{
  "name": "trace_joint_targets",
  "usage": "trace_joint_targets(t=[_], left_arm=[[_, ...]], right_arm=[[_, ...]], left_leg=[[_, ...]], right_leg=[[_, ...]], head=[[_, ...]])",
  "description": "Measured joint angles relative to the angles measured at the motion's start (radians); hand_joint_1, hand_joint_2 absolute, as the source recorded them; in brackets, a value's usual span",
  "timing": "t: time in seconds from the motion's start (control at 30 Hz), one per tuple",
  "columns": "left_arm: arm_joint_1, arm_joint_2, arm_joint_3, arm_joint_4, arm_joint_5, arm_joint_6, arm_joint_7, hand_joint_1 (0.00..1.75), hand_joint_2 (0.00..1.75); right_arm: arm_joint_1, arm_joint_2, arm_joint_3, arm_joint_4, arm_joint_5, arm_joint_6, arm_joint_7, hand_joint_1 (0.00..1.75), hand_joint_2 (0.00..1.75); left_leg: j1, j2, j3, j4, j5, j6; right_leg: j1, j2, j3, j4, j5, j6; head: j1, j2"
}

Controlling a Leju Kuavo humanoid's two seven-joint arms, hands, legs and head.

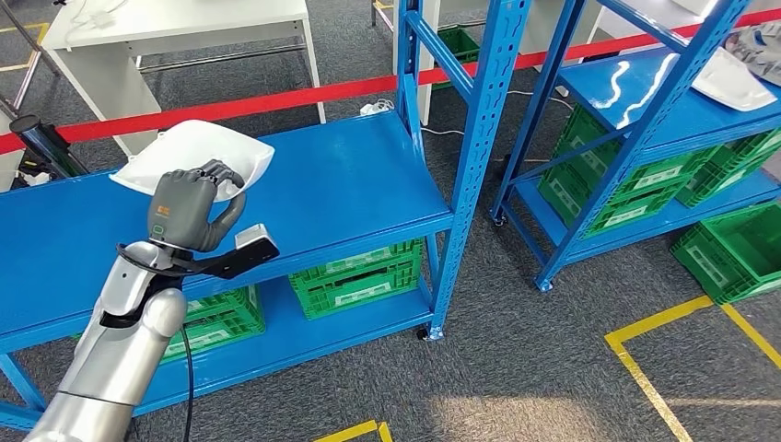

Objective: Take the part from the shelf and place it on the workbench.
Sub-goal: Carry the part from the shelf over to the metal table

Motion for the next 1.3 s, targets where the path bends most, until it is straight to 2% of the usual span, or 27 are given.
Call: trace_joint_targets(t=[0.2, 0.43, 0.6, 0.73, 0.8, 0.9, 0.93, 0.97, 1.0, 1.03, 1.07, 1.1, 1.13, 1.23, 1.27, 1.3], left_arm=[[0.078, 0.042, 0.005, -0.081, 0.055, -0.005, -0.030, 1.62, 1.75], [0.180, 0.109, 0.031, -0.210, 0.088, -0.035, -0.025, 1.62, 1.75], [0.247, 0.146, 0.058, -0.276, 0.103, -0.052, -0.021, 1.62, 1.75], [0.268, 0.164, 0.074, -0.304, 0.120, -0.070, -0.027, 1.62, 1.75], [0.272, 0.169, 0.081, -0.314, 0.129, -0.075, -0.031, 1.62, 1.75], [0.279, 0.171, 0.084, -0.318, 0.131, -0.078, -0.032, 1.62, 1.75], [0.282, 0.172, 0.084, -0.318, 0.131, -0.079, -0.032, 1.62, 1.75], [0.286, 0.172, 0.084, -0.318, 0.131, -0.079, -0.032, 1.62, 1.75], [0.289, 0.172, 0.084, -0.318, 0.131, -0.080, -0.032, 1.62, 1.75], [0.291, 0.172, 0.084, -0.319, 0.131, -0.080, -0.031, 1.62, 1.75], [0.292, 0.173, 0.085, -0.321, 0.130, -0.080, -0.030, 1.62, 1.75], [0.294, 0.174, 0.086, -0.323, 0.130, -0.081, -0.029, 1.62, 1.75], [0.296, 0.174, 0.087, -0.327, 0.129, -0.082, -0.028, 1.62, 1.75], [0.303, 0.177, 0.093, -0.337, 0.129, -0.084, -0.024, 1.62, 1.75], [0.306, 0.179, 0.096, -0.340, 0.129, -0.085, -0.022, 1.62, 1.75], [0.309, 0.180, 0.098, -0.342, 0.129, -0.086, -0.021, 1.62, 1.75]], right_arm=[[0.001, 0.000, 0.000, 0.000, -0.009, -0.003, 0.000, 0.00, 0.00], [0.003, 0.000, -0.001, 0.000, -0.011, -0.009, 0.000, 0.00, 0.00], [0.005, 0.000, -0.002, 0.000, -0.011, -0.010, 0.000, 0.00, 0.00], [0.005, 0.000, -0.002, 0.000, -0.008, -0.012, 0.000, 0.00, 0.00], [0.005, 0.000, -0.002, 0.000, -0.008, -0.012, 0.000, 0.00, 0.00], [0.006, 0.000, -0.002, 0.000, -0.005, -0.013, 0.000, 0.00, 0.00], [0.006, 0.000, -0.002, 0.000, -0.004, -0.013, 0.000, 0.00, 0.00], [0.006, 0.000, -0.002, 0.000, -0.003, -0.013, 0.000, 0.00, 0.00], [0.006, 0.000, -0.002, 0.000, -0.001, -0.013, 0.000, 0.00, 0.00], [0.005, 0.000, -0.002, 0.000, 0.000, -0.013, 0.000, 0.00, 0.00], [0.005, 0.000, -0.002, 0.000, 0.001, -0.012, 0.000, 0.00, 0.00], [0.004, 0.000, -0.002, 0.000, 0.002, -0.012, 0.000, 0.00, 0.00], [0.003, 0.000, -0.002, 0.000, 0.003, -0.012, 0.000, 0.00, 0.00], [0.001, 0.000, -0.002, 0.000, 0.006, -0.011, 0.000, 0.00, 0.00], [0.001, 0.000, -0.002, 0.000, 0.007, -0.011, 0.000, 0.00, 0.00], [0.000, 0.000, -0.002, 0.000, 0.008, -0.011, 0.000, 0.00, 0.00]], left_leg=[[0.000, 0.000, 0.000, 0.000, 0.000, 0.000], [-0.001, 0.000, 0.000, 0.001, -0.003, 0.002], [-0.006, 0.000, 0.001, 0.003, -0.006, 0.008], [-0.006, 0.001, 0.004, -0.001, 0.000, 0.020], [0.000, 0.003, 0.008, -0.012, 0.007, 0.029], [0.001, 0.005, 0.007, -0.013, 0.010, 0.033], [0.001, 0.006, 0.005, -0.011, 0.010, 0.033], [0.002, 0.006, 0.004, -0.009, 0.009, 0.032], [0.003, 0.006, 0.004, -0.007, 0.008, 0.030], [0.004, 0.005, 0.003, -0.002, 0.006, 0.027], [0.005, 0.005, 0.001, 0.002, 0.003, 0.021], [0.005, 0.003, -0.001, 0.007, 0.001, 0.015], [0.005, 0.002, -0.002, 0.011, 0.000, 0.007], [0.005, 0.001, -0.006, 0.014, 0.002, -0.015], [0.007, 0.002, -0.011, 0.020, -0.005, -0.022], [0.008, 0.002, -0.021, 0.042, -0.025, -0.027]], right_leg=[[0.000, 0.000, 0.000, 0.000, -0.001, 0.000], [-0.002, 0.000, 0.001, -0.001, -0.002, 0.001], [-0.007, -0.001, 0.003, -0.001, -0.004, 0.008], [-0.010, -0.001, 0.006, 0.000, -0.004, 0.019], [-0.009, -0.001, -0.012, 0.043, -0.037, 0.025], [-0.011, -0.002, -0.096, 0.230, -0.130, 0.031], [-0.013, -0.002, -0.116, 0.276, -0.142, 0.032], [-0.014, -0.002, -0.119, 0.285, -0.133, 0.033], [-0.016, -0.002, -0.102, 0.255, -0.108, 0.034], [-0.019, -0.003, -0.066, 0.190, -0.073, 0.034], [-0.019, -0.004, -0.028, 0.121, -0.050, 0.034], [-0.018, -0.003, 0.001, 0.069, -0.033, 0.030], [-0.016, -0.002, 0.018, 0.035, -0.028, 0.026], [-0.013, 0.001, 0.014, 0.024, -0.028, 0.003], [-0.014, 0.001, 0.012, 0.023, -0.024, -0.006], [-0.015, 0.000, 0.009, 0.020, -0.019, -0.013]], head=[[0.000, 0.000], [0.000, 0.000], [0.000, 0.000], [0.000, 0.000], [0.002, 0.000], [0.005, 0.000], [0.005, 0.000], [0.005, 0.000], [0.005, 0.000], [0.005, 0.000], [0.005, 0.000], [0.005, 0.000], [0.004, 0.000], [0.004, 0.000], [0.003, 0.000], [0.003, 0.000]])
